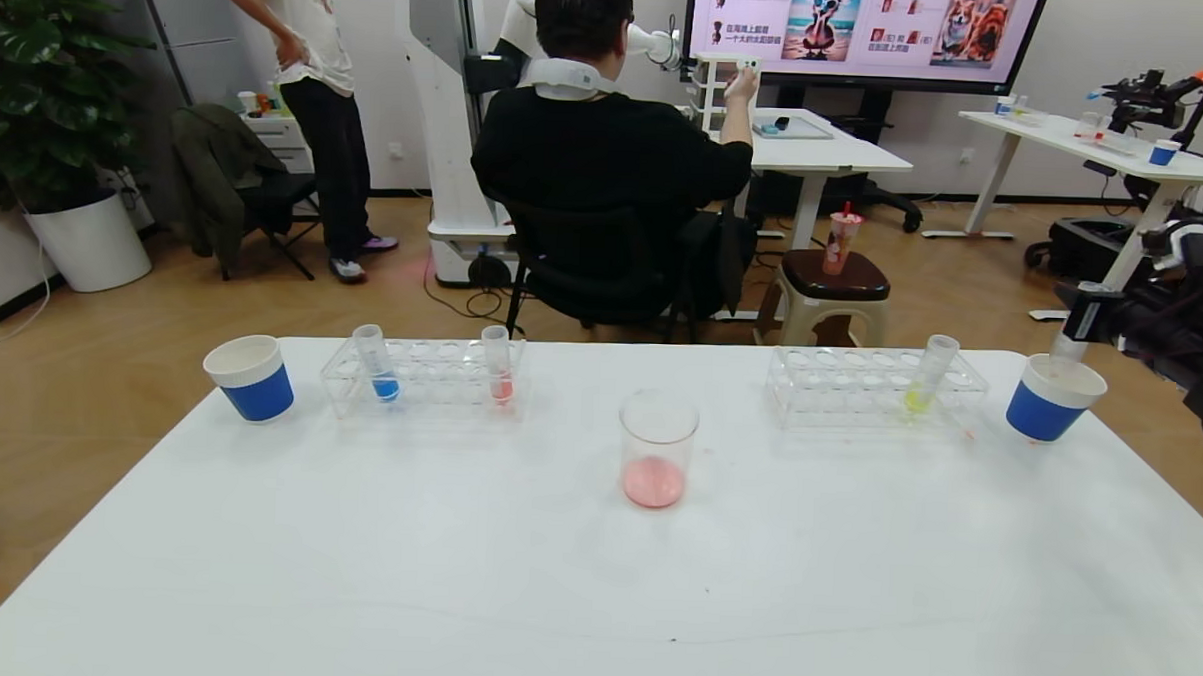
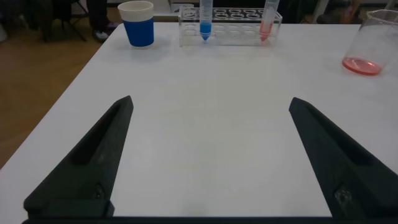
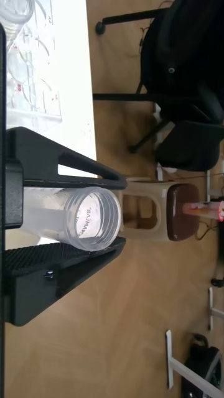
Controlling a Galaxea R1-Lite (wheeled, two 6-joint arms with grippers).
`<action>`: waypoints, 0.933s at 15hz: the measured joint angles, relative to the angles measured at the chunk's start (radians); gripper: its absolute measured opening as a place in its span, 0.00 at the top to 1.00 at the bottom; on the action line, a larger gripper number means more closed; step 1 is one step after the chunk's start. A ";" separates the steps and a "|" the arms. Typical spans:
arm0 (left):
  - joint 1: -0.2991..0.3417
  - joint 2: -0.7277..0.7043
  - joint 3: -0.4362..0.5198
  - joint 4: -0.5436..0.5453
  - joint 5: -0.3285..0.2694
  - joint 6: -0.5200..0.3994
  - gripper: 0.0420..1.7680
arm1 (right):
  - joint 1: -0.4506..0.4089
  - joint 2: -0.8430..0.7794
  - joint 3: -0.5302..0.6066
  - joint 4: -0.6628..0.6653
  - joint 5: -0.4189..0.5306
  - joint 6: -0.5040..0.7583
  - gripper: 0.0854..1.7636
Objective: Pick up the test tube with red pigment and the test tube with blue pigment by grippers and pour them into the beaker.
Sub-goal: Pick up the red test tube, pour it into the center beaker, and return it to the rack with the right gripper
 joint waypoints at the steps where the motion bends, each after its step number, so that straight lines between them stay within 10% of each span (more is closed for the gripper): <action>1: 0.000 0.000 0.000 0.000 0.000 0.000 0.01 | 0.000 0.013 -0.003 -0.001 0.000 0.000 0.75; 14: 0.000 0.000 0.000 0.000 0.000 0.000 0.01 | -0.037 0.069 0.077 -0.120 0.004 -0.001 0.75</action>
